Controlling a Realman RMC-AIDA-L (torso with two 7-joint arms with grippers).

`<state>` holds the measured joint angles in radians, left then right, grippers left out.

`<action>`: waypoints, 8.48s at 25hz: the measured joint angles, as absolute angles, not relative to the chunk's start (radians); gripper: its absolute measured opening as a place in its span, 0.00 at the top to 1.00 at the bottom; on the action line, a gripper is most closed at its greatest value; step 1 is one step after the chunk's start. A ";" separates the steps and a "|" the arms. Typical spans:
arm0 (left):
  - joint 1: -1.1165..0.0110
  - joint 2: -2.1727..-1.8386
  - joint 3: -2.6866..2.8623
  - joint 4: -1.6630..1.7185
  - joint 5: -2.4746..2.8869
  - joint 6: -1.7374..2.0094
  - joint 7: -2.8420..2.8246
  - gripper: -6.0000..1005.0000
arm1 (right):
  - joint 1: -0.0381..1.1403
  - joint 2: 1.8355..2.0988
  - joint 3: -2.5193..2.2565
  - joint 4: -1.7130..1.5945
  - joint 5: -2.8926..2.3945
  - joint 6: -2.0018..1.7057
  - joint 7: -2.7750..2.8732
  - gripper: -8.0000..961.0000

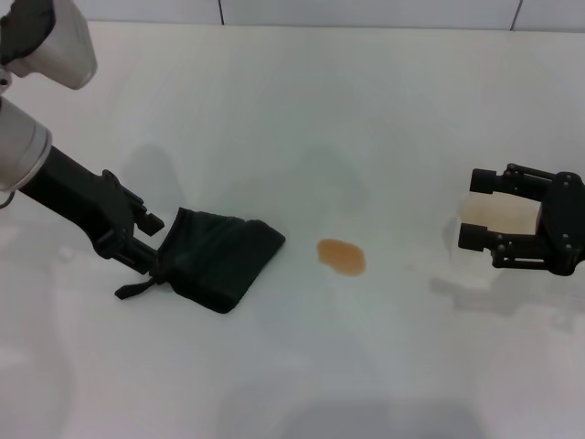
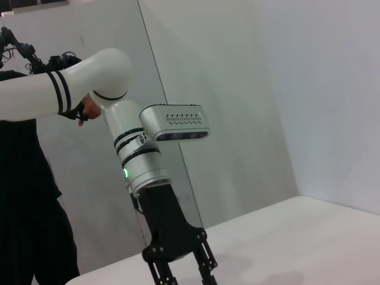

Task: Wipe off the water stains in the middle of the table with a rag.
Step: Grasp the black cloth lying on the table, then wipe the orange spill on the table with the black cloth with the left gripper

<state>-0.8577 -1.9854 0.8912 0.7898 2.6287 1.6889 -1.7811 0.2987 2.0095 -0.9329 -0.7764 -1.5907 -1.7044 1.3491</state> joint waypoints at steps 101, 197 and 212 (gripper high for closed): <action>-0.839 -2.084 1.275 0.642 2.176 1.175 -1.625 0.96 | 0.300 2.010 -0.992 -0.788 -1.514 -1.744 1.376 0.19; -0.939 -2.090 1.390 0.503 2.013 1.063 -1.445 0.96 | 0.297 2.009 -1.025 -0.778 -1.514 -1.769 1.404 0.22; -0.972 -2.090 1.696 0.509 1.762 1.023 -1.438 0.96 | 0.293 2.009 -1.035 -0.783 -1.513 -1.769 1.404 0.22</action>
